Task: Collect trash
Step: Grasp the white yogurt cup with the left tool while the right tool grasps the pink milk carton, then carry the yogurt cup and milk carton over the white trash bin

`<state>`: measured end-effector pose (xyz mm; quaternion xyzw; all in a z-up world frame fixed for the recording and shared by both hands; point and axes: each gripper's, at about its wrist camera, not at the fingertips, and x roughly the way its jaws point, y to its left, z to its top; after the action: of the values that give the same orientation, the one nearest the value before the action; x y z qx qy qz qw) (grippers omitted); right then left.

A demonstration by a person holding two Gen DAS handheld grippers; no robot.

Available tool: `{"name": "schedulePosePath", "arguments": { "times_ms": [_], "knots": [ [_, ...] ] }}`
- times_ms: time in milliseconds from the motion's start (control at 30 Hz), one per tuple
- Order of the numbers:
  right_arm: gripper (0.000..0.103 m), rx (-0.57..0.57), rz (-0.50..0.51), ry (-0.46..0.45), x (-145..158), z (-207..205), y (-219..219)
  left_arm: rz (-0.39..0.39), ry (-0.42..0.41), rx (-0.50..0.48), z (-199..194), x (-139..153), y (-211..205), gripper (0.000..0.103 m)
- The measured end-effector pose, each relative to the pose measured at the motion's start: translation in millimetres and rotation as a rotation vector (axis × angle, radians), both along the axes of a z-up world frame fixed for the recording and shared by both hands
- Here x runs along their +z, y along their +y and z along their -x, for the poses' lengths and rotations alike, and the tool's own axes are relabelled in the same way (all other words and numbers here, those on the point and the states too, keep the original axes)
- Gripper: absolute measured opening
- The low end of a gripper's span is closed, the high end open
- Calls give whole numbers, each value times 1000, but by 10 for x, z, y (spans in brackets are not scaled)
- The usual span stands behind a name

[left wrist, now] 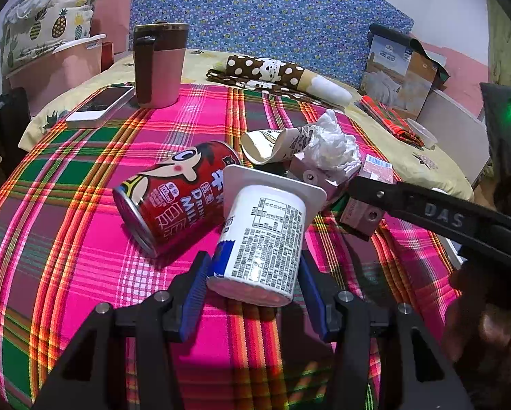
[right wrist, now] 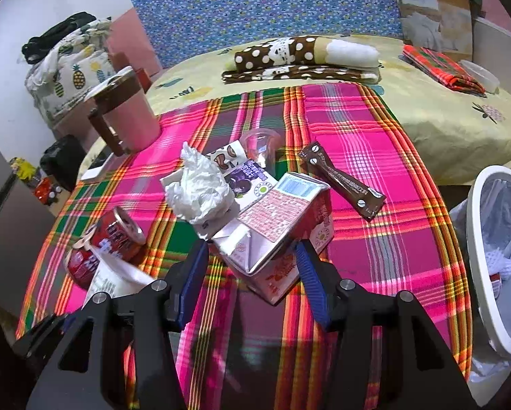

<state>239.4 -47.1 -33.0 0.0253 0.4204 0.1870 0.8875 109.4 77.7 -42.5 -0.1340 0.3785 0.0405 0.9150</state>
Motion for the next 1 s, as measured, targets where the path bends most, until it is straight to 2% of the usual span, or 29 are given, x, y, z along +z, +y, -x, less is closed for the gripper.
{"name": "schedulePosePath", "arguments": {
  "times_ms": [400,600,633,667,1000],
  "knots": [
    [55,-123,-11,2,66,28,-401,11,-4,-18,-19,-8,-61,54],
    [55,-109,-6,-6,33,-72,-310,5,0,-21,-30,-12,-92,54],
    [51,-108,-17,-7,23,-84,-316,5,1,-21,-33,-13,-94,54],
    [43,-106,-20,-7,24,-83,-323,5,1,-21,-32,-13,-95,54],
    [40,-29,-44,-18,71,117,-442,6,3,-31,-51,-22,-122,54]
  ]
}}
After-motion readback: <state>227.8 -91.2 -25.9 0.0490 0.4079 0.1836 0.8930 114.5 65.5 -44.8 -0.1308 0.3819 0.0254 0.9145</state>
